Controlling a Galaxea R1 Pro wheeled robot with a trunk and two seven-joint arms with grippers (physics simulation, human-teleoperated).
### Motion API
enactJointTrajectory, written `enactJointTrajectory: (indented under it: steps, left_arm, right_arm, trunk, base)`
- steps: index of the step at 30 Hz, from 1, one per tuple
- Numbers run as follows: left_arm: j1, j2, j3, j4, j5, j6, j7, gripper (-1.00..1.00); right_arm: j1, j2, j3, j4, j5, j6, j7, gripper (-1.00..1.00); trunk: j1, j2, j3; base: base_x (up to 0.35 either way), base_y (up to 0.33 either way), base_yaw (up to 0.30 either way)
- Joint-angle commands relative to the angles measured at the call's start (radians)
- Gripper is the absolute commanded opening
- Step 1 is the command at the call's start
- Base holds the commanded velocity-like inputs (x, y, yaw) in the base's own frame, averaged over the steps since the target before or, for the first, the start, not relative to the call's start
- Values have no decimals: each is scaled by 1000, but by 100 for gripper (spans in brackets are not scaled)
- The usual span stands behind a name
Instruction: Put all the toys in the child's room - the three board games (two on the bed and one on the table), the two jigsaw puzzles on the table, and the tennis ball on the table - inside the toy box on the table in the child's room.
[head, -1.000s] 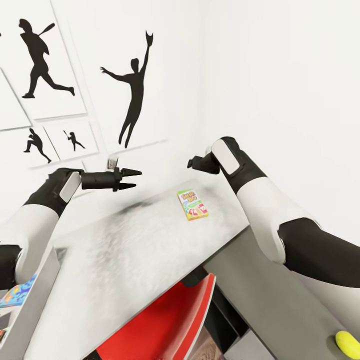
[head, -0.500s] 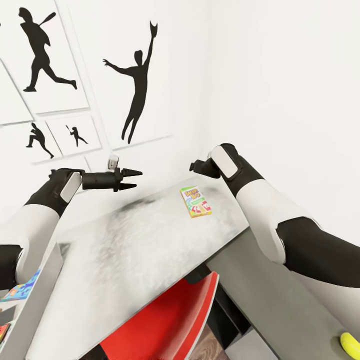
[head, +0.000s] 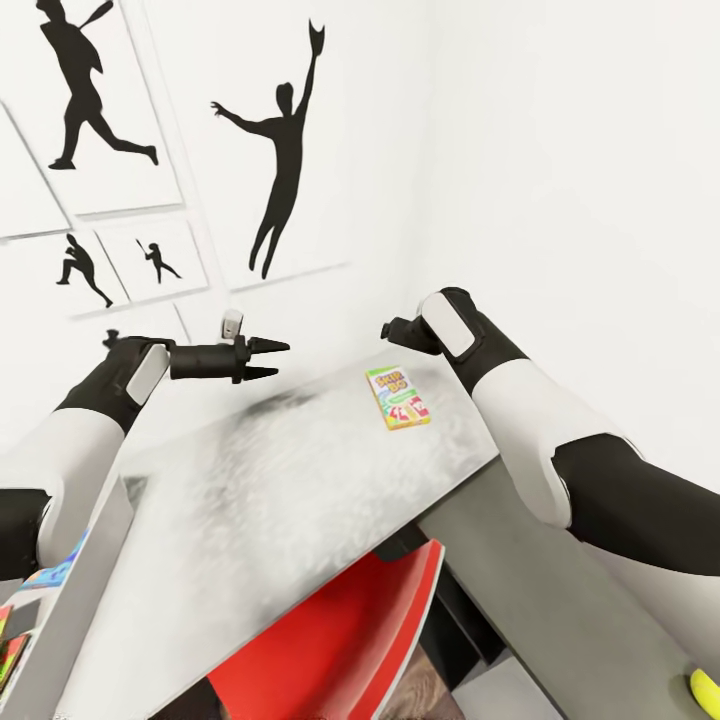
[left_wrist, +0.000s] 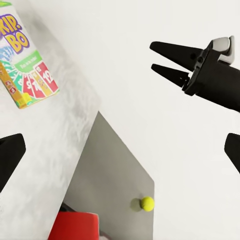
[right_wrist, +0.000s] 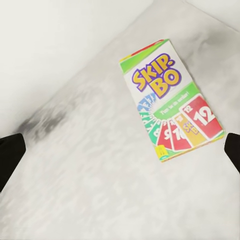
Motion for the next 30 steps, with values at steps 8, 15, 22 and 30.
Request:
enactJointTrajectory:
  steps: [8,15,22,30]
  left_arm:
    - [-1,1,-31,0,2,3,-7,100]
    - [-1,-2,-38,0,2,3,-10,100]
    - [-1,-6,-39,1,2,3,-10,100]
    - [-1,-9,-39,1,2,3,-10,100]
  right_arm:
    - [0,0,6,-1,-6,-19,-8,100]
    - [1,0,33,-1,-6,-35,-8,100]
    - [1,0,54,-1,-3,-74,-8,100]
    - [1,0,57,-1,-2,-99,-8,100]
  trunk:
    - [1,-2,-15]
    - [1,-2,-26]
    - [1,-2,-38]
    - [1,-2,-51]
  base:
    - [0,0,67]
    - [0,0,67]
    - [0,0,67]
    - [0,0,67]
